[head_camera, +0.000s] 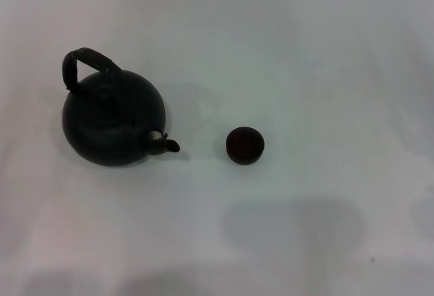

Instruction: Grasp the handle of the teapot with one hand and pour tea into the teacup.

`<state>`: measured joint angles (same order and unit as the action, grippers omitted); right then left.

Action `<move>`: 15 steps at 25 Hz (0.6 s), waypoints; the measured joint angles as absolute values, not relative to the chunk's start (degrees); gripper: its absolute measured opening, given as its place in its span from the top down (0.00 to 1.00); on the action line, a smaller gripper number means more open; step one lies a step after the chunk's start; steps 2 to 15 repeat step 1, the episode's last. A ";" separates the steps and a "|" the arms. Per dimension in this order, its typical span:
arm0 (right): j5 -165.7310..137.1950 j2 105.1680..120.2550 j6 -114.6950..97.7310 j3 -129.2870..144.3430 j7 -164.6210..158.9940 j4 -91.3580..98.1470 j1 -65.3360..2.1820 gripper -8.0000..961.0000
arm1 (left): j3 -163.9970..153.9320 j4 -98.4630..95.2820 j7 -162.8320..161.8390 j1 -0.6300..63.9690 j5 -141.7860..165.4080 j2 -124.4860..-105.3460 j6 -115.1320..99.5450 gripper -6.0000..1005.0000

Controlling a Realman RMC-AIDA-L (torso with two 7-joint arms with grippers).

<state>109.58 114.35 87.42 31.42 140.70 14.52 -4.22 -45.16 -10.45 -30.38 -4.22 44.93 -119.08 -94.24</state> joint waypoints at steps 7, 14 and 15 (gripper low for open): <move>109.61 114.34 87.59 30.08 141.15 13.29 -4.15 0.12 | -45.18 -9.83 -30.38 -4.32 43.92 -119.09 -94.28 0.13; 109.61 114.34 87.59 30.08 141.15 13.29 -4.15 0.12 | -45.18 -9.83 -30.38 -4.32 43.92 -119.09 -94.28 0.13; 109.61 114.34 87.59 30.08 141.15 13.29 -4.15 0.12 | -45.18 -9.83 -30.38 -4.32 43.92 -119.09 -94.28 0.13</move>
